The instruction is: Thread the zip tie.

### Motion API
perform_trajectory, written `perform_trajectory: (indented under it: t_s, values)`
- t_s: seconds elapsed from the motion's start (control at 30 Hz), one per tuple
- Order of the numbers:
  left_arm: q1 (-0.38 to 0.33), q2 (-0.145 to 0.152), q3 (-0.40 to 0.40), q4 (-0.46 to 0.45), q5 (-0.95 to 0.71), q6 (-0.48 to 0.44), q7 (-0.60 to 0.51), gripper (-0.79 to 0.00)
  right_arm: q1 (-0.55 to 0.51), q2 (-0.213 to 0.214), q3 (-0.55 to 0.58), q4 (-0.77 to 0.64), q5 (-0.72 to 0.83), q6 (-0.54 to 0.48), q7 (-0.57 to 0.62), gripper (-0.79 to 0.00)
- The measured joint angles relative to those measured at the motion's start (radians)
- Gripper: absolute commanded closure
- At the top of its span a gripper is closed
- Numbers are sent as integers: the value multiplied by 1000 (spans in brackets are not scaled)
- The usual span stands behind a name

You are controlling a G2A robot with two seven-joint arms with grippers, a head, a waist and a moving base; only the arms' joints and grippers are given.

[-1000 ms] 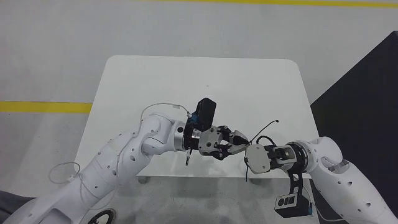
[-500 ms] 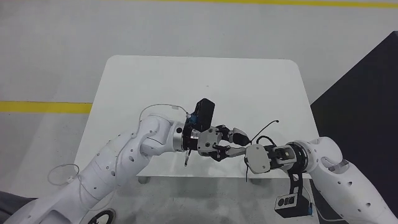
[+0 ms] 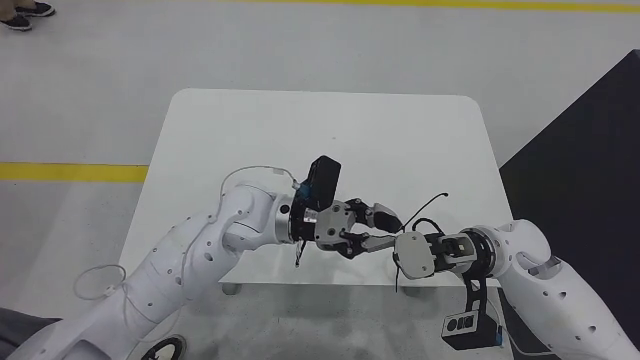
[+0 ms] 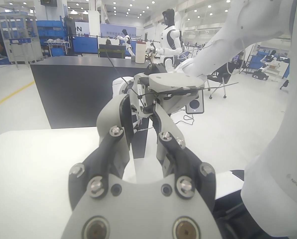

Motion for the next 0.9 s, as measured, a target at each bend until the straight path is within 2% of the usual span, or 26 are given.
perform_trajectory:
  t_s: [0.23,0.5,0.9]
  values:
    - [-10,-6,6,11,-15,0,-5,-142,0,0,0,0,0,0,0,0]
    - [-12,-9,3,12,-19,0,-7,-52,0,0,0,0,0,0,0,0]
    - [-15,-11,4,14,-22,0,-16,0,0,0,0,0,0,0,0,0]
